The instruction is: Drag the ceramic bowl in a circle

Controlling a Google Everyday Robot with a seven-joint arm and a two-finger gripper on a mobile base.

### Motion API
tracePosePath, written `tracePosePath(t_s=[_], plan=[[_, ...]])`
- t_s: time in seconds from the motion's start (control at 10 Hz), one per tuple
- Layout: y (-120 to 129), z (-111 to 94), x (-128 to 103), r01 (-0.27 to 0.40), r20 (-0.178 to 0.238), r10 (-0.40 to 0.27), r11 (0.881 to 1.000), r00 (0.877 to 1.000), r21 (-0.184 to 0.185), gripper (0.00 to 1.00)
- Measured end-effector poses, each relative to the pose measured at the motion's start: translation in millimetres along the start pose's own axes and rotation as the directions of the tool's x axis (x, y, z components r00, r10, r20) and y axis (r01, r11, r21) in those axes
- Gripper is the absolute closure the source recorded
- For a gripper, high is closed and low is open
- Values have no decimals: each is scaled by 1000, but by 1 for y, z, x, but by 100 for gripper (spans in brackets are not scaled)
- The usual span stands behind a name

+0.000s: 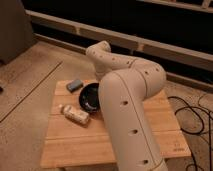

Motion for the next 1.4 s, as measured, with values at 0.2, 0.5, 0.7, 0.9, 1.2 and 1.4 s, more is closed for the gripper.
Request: tracePosePath(t_s=[0.2,0.5,0.7,0.9,1.2,1.4], plan=[[-19,-3,-1,-33,-18,34,998,999,48,100],[-38,-11,-21,-46,-14,47,995,999,87,100],[-50,-15,-35,-52,8,51,995,999,85,100],[-61,-20,-52,-47,42,44,995,998,83,100],[-58,-27,-79,-8,124,4,999,992,31,100],[-49,-23,-87,22,139,-23,1000,990,10,100]])
